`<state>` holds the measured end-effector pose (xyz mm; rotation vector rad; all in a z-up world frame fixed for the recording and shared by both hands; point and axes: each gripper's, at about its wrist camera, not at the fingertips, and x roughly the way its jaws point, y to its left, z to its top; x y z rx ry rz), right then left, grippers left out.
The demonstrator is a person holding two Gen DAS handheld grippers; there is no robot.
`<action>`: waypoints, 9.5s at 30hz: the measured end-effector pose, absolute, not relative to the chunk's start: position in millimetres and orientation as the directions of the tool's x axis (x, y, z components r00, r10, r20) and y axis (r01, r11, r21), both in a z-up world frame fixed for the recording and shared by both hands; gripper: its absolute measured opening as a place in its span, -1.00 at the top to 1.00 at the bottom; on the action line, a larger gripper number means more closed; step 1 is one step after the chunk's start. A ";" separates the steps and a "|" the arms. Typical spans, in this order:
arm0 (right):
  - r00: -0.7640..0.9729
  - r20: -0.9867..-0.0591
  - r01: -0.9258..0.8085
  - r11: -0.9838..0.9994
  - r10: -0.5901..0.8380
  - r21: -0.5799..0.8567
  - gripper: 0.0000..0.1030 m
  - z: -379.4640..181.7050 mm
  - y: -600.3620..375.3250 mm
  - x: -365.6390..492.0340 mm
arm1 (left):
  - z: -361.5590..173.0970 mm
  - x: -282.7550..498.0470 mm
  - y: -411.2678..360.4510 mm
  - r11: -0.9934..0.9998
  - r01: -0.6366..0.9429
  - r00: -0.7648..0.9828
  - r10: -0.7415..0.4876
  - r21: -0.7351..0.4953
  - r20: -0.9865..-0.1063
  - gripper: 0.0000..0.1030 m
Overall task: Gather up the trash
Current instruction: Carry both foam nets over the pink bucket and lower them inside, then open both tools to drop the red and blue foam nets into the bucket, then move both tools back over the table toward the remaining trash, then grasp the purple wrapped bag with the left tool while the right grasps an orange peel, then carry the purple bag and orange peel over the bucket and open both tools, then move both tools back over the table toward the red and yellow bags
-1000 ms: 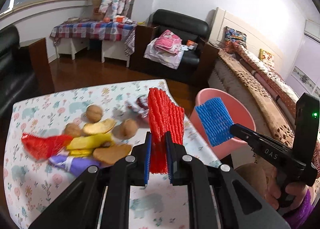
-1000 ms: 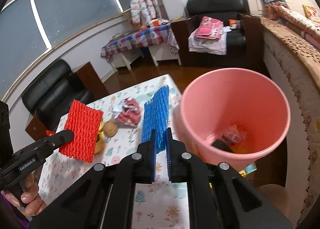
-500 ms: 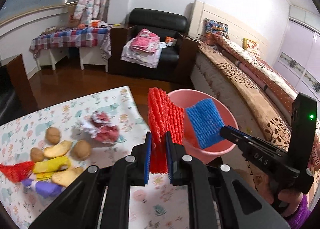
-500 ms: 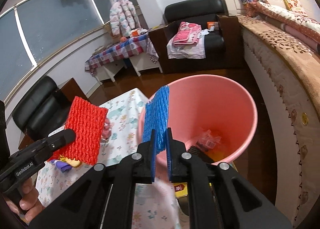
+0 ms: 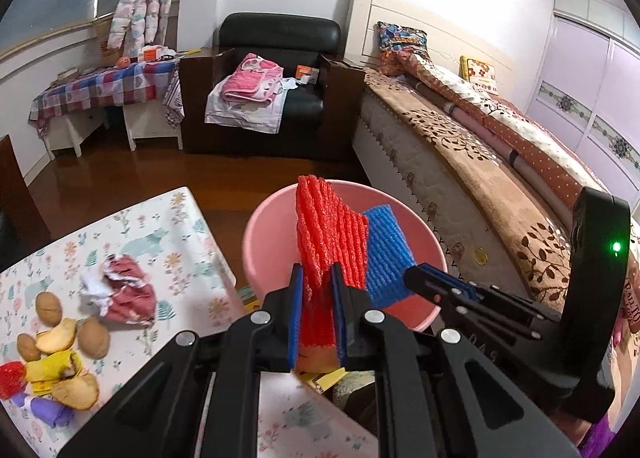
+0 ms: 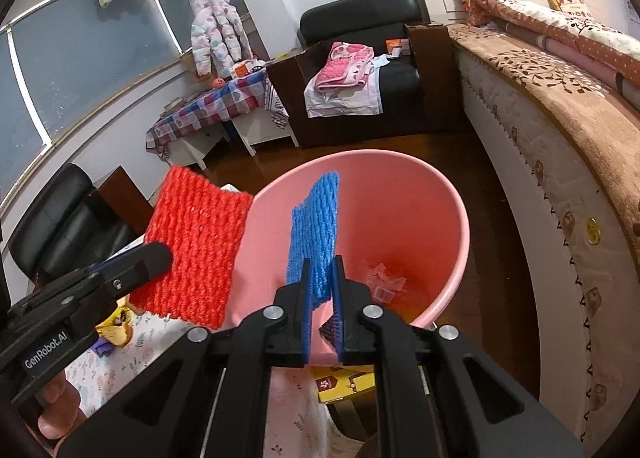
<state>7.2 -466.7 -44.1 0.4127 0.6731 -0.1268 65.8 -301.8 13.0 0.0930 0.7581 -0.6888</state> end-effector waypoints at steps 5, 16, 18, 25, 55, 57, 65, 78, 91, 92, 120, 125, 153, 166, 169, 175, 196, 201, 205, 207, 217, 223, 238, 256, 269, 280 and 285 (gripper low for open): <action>0.770 -0.638 0.265 0.906 0.008 0.331 0.83 -50.1 -475.5 12.2 | 6.0 77.7 -320.3 0.781 0.606 0.516 -0.530 -0.150 -0.673 0.75; 0.753 -0.658 0.291 0.889 0.015 0.353 0.83 -63.8 -484.9 22.2 | -15.7 100.6 -344.4 0.789 0.599 0.501 -0.499 -0.132 -0.707 0.75; 0.752 -0.659 0.288 0.887 0.024 0.361 0.83 -65.7 -486.2 23.2 | -17.7 103.6 -346.4 0.789 0.599 0.498 -0.501 -0.137 -0.708 0.75; 0.749 -0.662 0.294 0.883 0.025 0.366 0.82 -70.1 -487.1 25.5 | -19.1 103.4 -349.2 0.789 0.600 0.511 -0.505 -0.133 -0.695 0.32; 0.765 -0.642 0.234 0.905 0.054 0.354 0.41 -53.5 -461.9 9.1 | 18.6 76.0 -301.2 0.811 0.557 0.560 -0.525 -0.177 -0.642 -0.12; 0.769 -0.636 0.215 0.912 0.063 0.350 0.41 -48.1 -452.6 5.6 | 22.7 69.5 -289.2 0.819 0.545 0.569 -0.519 -0.181 -0.638 -0.12; 0.764 -0.635 0.140 0.932 0.113 0.334 0.41 -37.2 -413.3 -0.1 | 29.8 41.0 -227.8 0.869 0.468 0.624 -0.454 -0.160 -0.636 -0.12; 0.719 -0.656 -0.011 0.948 0.229 0.319 0.41 -40.3 -339.3 -6.1 | 9.0 15.1 -98.7 0.963 0.198 0.682 -0.271 -0.185 -0.680 -0.12; 0.680 -0.659 -0.109 0.933 0.321 0.342 0.42 -47.1 -299.9 -7.4 | -25.2 5.0 -23.9 0.966 -0.019 0.654 -0.183 -0.258 -0.734 -0.12; 0.676 -0.660 -0.117 0.932 0.327 0.342 0.42 -47.5 -297.0 -7.4 | -27.0 5.4 -22.2 0.964 -0.026 0.651 -0.186 -0.266 -0.736 -0.12; 0.529 -0.704 -0.241 0.880 0.474 0.410 0.41 -72.5 -242.2 72.7 | -70.3 83.5 -16.4 0.907 -0.258 0.573 -0.135 -0.334 -0.809 0.20; 0.493 -0.714 -0.246 0.867 0.498 0.434 0.39 -79.6 -231.8 90.3 | -71.4 82.2 -14.7 0.912 -0.232 0.575 -0.153 -0.339 -0.804 0.34; 0.539 -0.701 -0.261 0.884 0.468 0.389 0.89 -68.3 -235.0 60.3 | -64.2 35.5 -2.3 0.913 -0.104 0.552 -0.277 -0.395 -0.786 0.50; 0.649 -0.663 -0.164 0.919 0.374 0.358 0.89 -33.0 -288.8 19.4 | -37.8 21.0 -53.5 0.903 0.103 0.551 -0.401 -0.417 -0.732 0.50; 0.674 -0.651 -0.127 0.923 0.349 0.364 0.89 -26.5 -306.0 12.4 | -28.5 21.3 -68.7 0.899 0.151 0.546 -0.423 -0.412 -0.723 0.50; 0.723 -0.630 -0.045 0.930 0.283 0.365 0.89 -18.2 -343.9 3.5 | -5.7 26.7 -103.9 0.887 0.244 0.559 -0.460 -0.393 -0.690 0.50; 0.784 -0.620 0.240 0.906 0.032 0.350 0.89 -22.9 -458.7 3.9 | 17.7 68.6 -245.9 0.816 0.467 0.491 -0.560 -0.341 -0.667 0.50; 0.771 -0.637 0.287 0.890 0.004 0.353 0.89 -34.5 -472.9 5.7 | 8.9 79.1 -272.4 0.809 0.493 0.469 -0.556 -0.319 -0.687 0.50; 0.763 -0.646 0.311 0.886 -0.016 0.346 0.89 -41.2 -481.6 8.1 | 1.7 87.7 -292.6 0.808 0.508 0.453 -0.545 -0.298 -0.705 0.50; 0.761 -0.648 0.319 0.884 -0.025 0.340 0.89 -43.5 -486.2 9.9 | -2.3 90.6 -300.6 0.806 0.513 0.444 -0.543 -0.294 -0.712 0.50; 0.752 -0.658 0.345 0.876 -0.043 0.337 0.89 -54.6 -502.6 15.6 | -21.0 101.6 -324.7 0.806 0.528 0.416 -0.519 -0.266 -0.747 0.48; 0.741 -0.671 0.355 0.872 -0.044 0.336 0.89 -60.9 -505.6 19.3 | -22.0 104.8 -326.9 0.811 0.523 0.418 -0.512 -0.262 -0.751 0.42; 0.742 -0.670 0.339 0.872 -0.016 0.354 0.35 -62.0 -503.2 21.8 | -12.4 100.5 -317.8 0.809 0.522 0.431 -0.524 -0.271 -0.735 -0.11; 0.750 -0.659 0.218 0.920 0.055 0.325 0.35 -44.2 -448.6 12.2 | -3.8 79.4 -249.7 0.883 0.414 0.499 -0.422 -0.219 -0.757 -0.11; 0.724 -0.673 0.083 0.949 0.151 0.303 0.35 -39.9 -386.3 5.6 | -3.6 45.1 -180.2 0.919 0.365 0.562 -0.345 -0.149 -0.751 -0.11; 0.682 -0.692 -0.038 0.956 0.237 0.291 0.35 -43.0 -334.2 7.8 | -2.4 28.0 -70.1 0.974 0.154 0.638 -0.226 -0.166 -0.736 -0.11; 0.662 -0.696 -0.103 0.954 0.277 0.281 0.36 -45.7 -311.5 8.4 | -6.8 21.6 -21.7 0.986 0.039 0.660 -0.148 -0.163 -0.737 -0.11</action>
